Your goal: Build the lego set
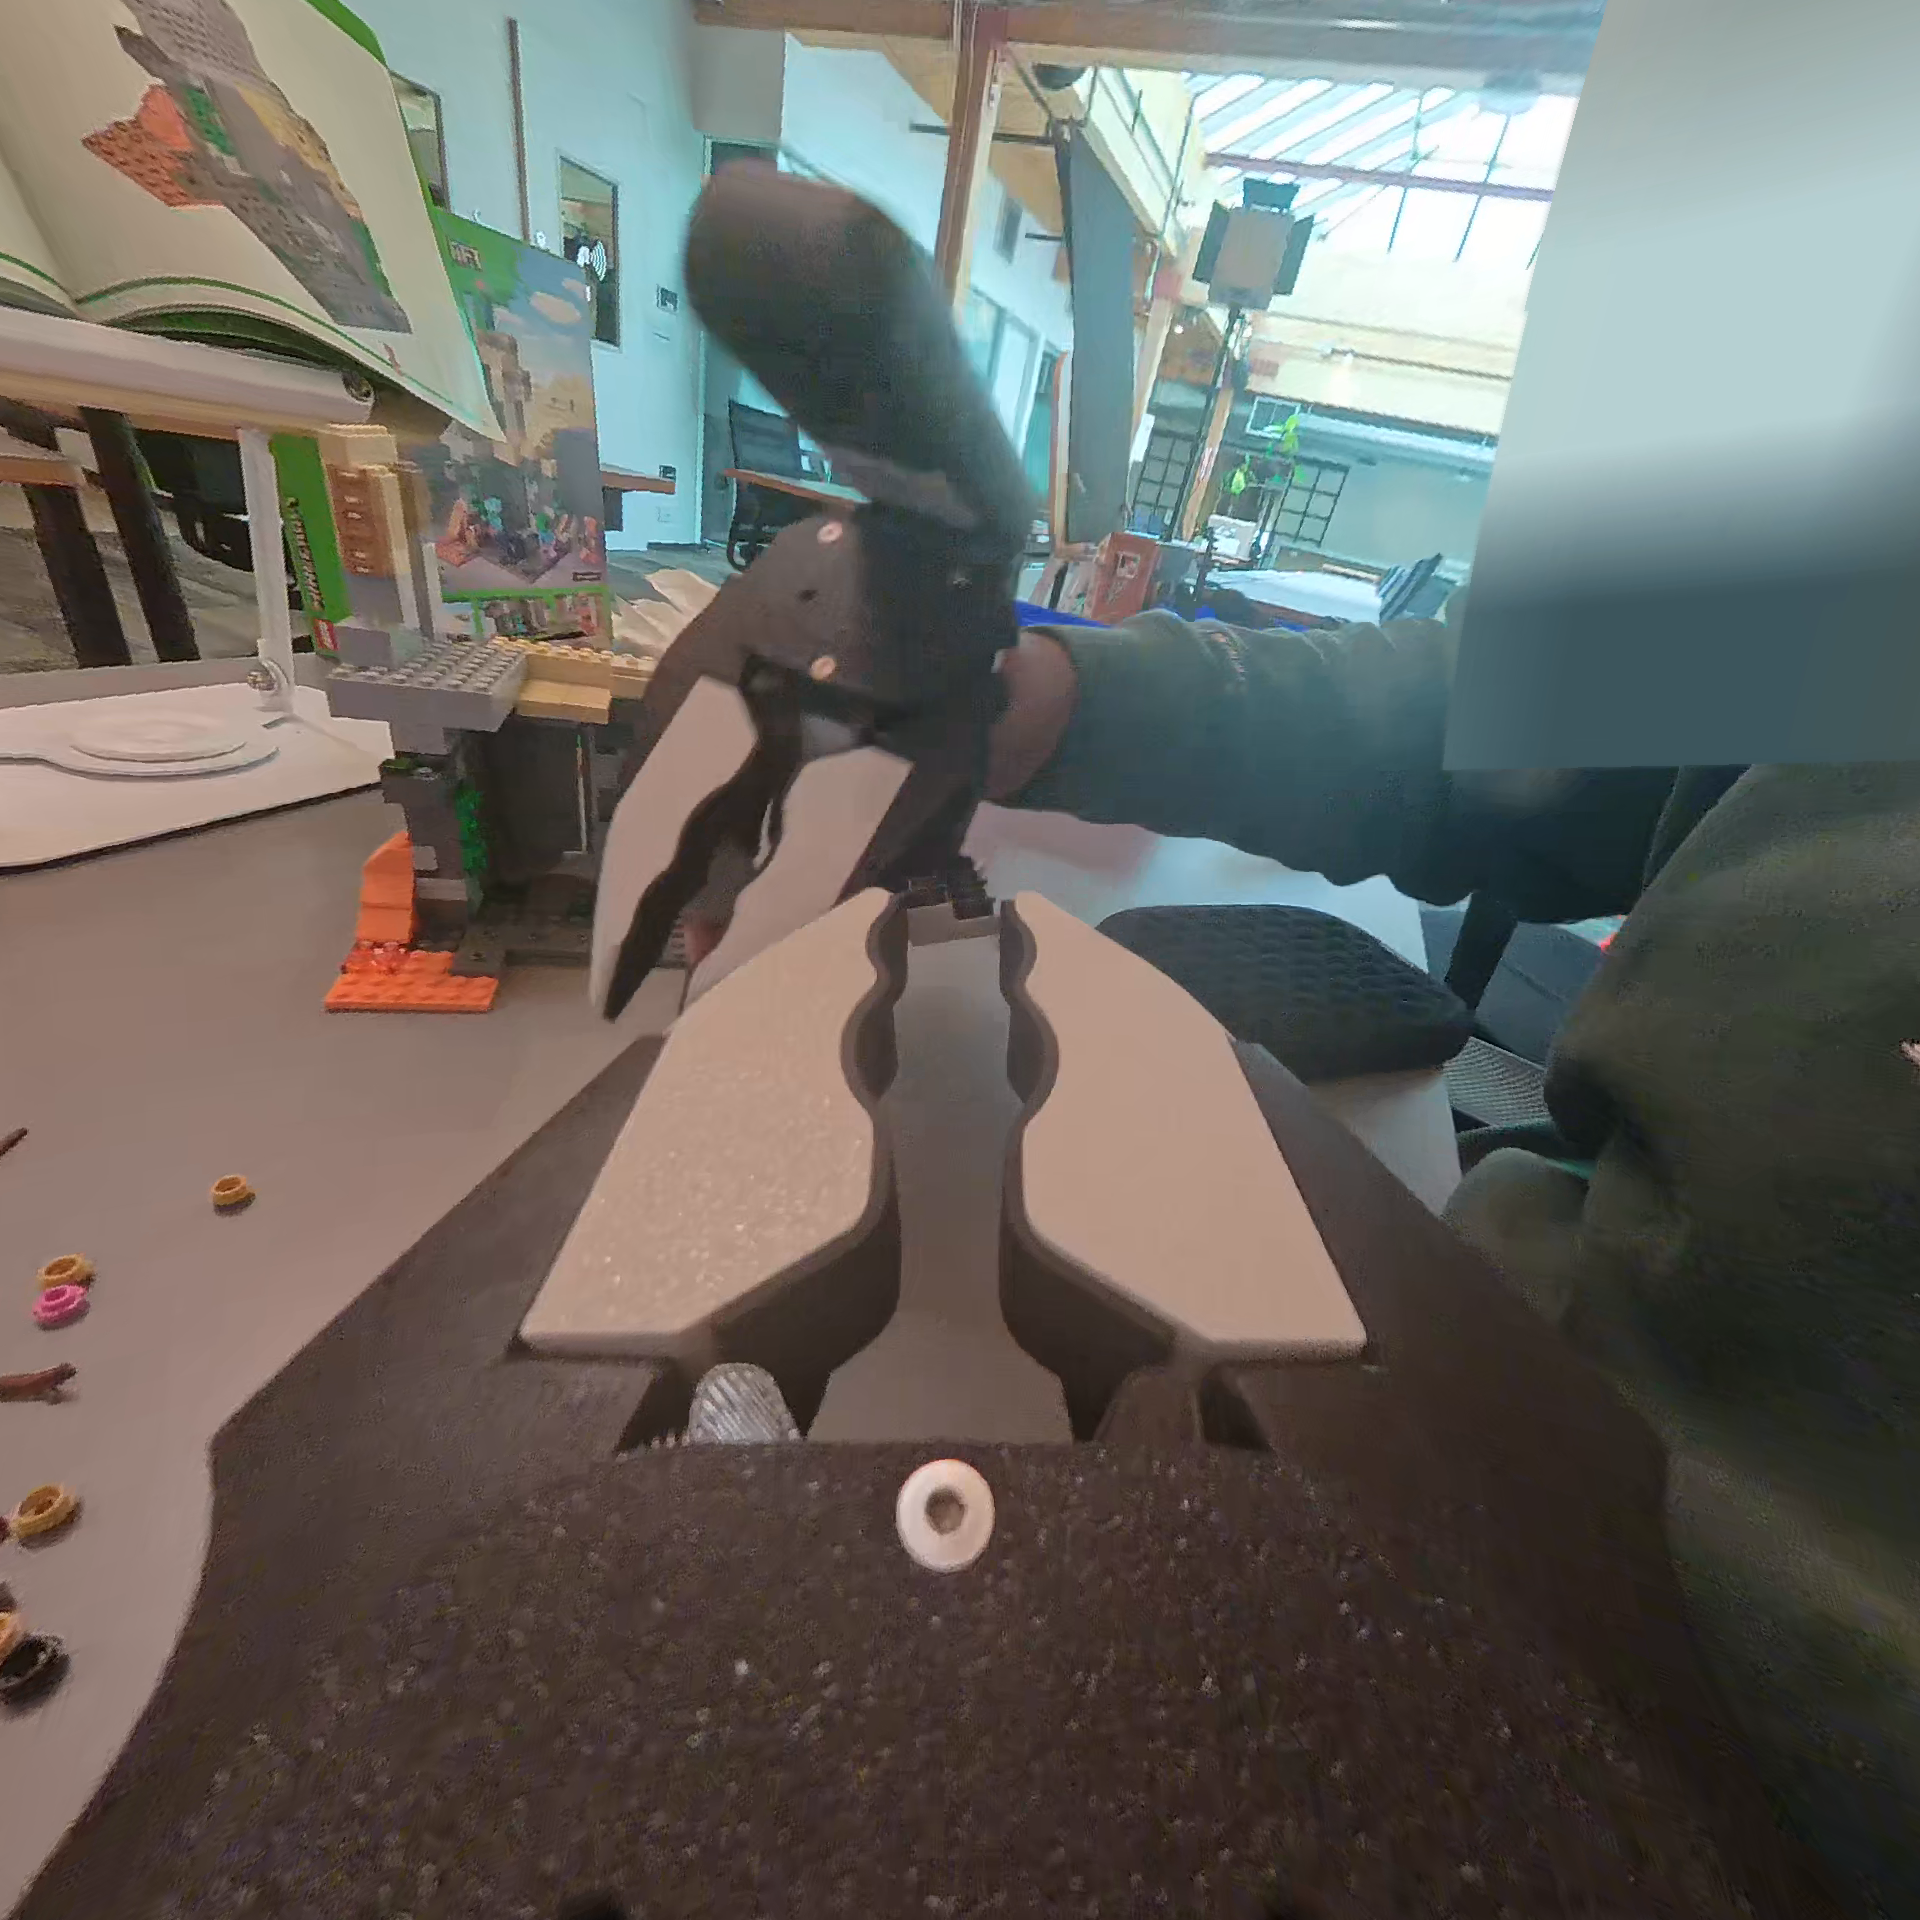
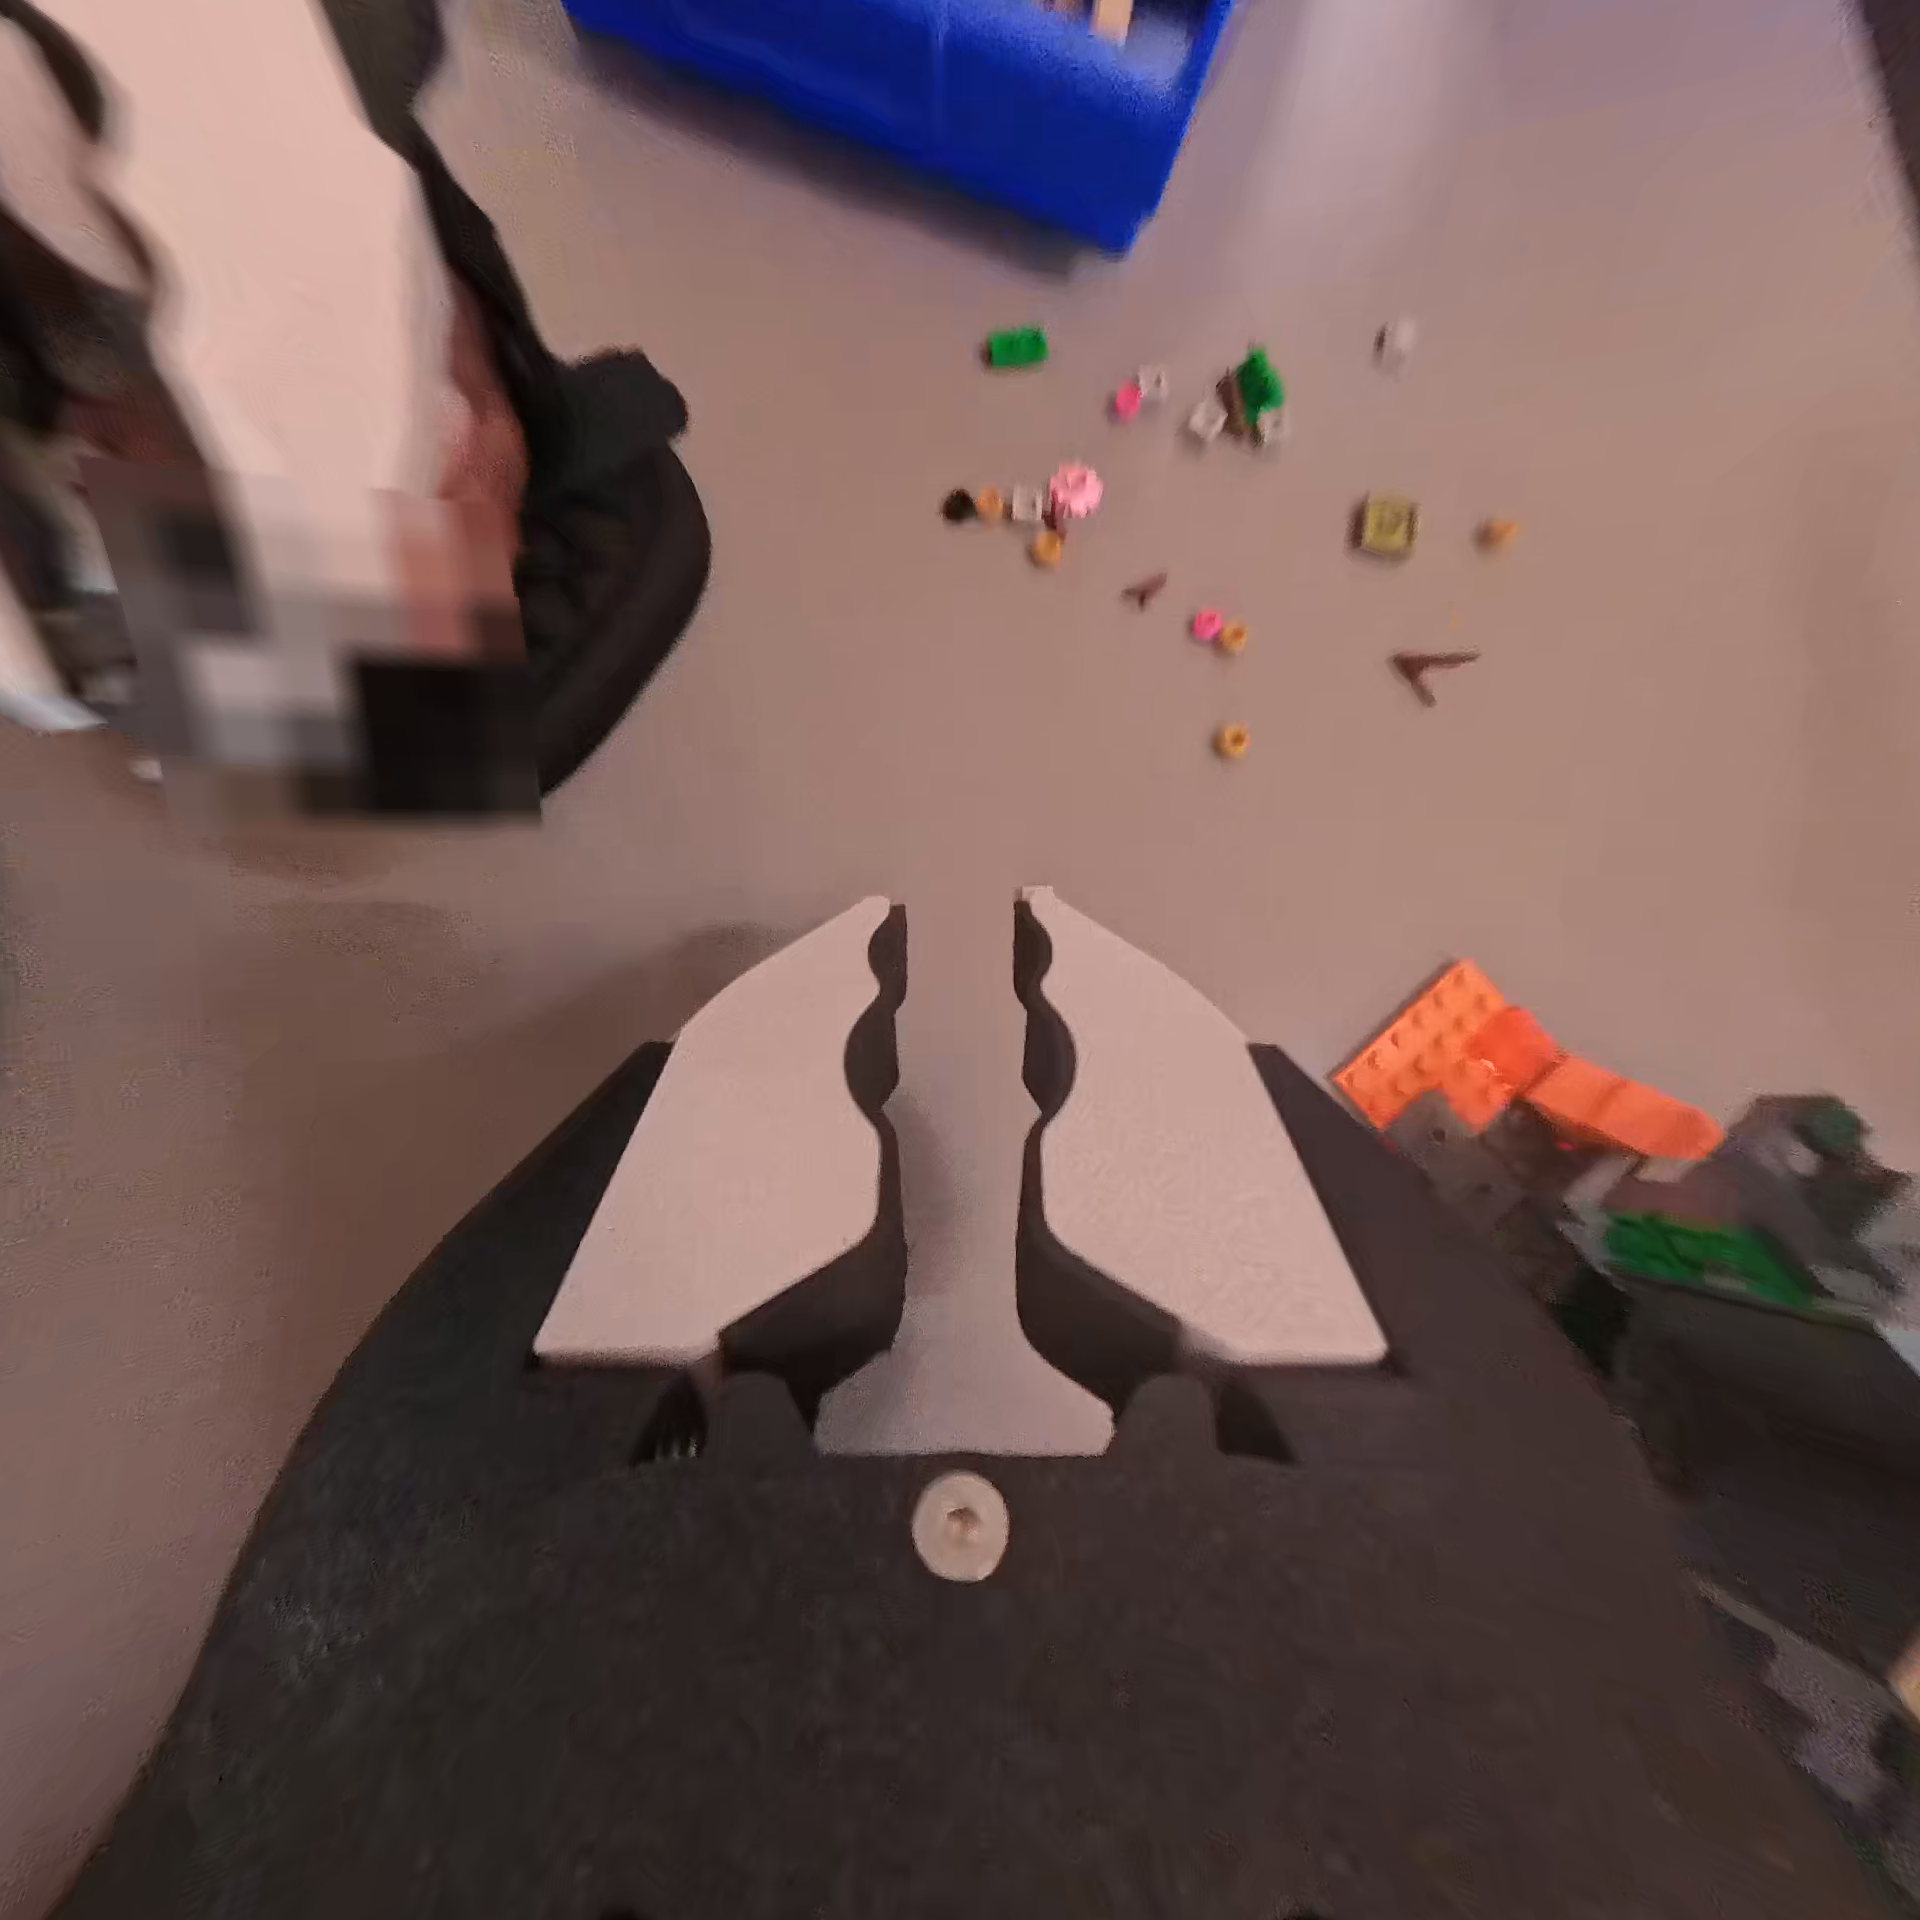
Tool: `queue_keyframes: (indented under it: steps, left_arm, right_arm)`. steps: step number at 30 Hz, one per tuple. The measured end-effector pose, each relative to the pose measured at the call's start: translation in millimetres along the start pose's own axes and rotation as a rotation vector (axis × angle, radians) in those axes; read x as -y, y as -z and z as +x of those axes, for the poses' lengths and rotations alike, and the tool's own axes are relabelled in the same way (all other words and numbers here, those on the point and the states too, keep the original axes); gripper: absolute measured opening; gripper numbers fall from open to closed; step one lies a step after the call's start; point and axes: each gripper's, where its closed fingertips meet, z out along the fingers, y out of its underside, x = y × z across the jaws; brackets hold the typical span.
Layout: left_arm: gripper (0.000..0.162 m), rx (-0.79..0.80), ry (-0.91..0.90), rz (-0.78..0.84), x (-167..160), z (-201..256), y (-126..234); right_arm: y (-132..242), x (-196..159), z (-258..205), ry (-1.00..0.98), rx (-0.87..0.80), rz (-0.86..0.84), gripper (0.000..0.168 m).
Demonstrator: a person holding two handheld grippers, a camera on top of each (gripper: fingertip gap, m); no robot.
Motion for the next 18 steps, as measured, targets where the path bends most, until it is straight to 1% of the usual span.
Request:
queue_keyframes:
  steps: [3, 6, 12, 18]
  left_arm:
    - [0.016, 0.01, 0.002, -0.003, -1, -2, 0]
    - [0.016, 0.016, 0.008, 0.0, -1, -4, 0]
    - [0.016, 0.028, 0.012, 0.0, -1, -7, 1]
    - [0.016, 0.025, 0.01, -0.003, -2, -7, 0]
  right_arm:
    - [-22, -9, 8, -0.016, 0.027, -0.074, 0.019]
    - [-35, -13, 13, -0.025, 0.063, -0.134, 0.019]
    - [-43, -23, 17, -0.018, 0.103, -0.222, 0.014]
    - [-46, -26, 18, -0.034, 0.128, -0.233, 0.01]
